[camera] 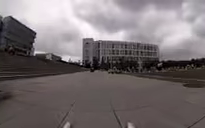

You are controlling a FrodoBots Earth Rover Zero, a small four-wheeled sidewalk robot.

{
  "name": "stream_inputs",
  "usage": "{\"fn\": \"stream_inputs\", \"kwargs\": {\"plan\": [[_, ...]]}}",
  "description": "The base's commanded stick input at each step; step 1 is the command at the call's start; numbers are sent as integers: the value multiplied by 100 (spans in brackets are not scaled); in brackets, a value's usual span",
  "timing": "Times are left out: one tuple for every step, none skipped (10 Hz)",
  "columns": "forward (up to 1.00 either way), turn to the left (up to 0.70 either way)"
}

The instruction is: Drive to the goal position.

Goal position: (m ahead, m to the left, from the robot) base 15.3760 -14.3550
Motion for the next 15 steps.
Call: {"fn": "stream_inputs", "kwargs": {"plan": [[50,1],[50,1],[50,1],[50,1],[50,1],[50,1],[50,1],[50,1],[50,1],[50,1],[50,1],[50,1],[50,1],[50,1],[50,1]]}}
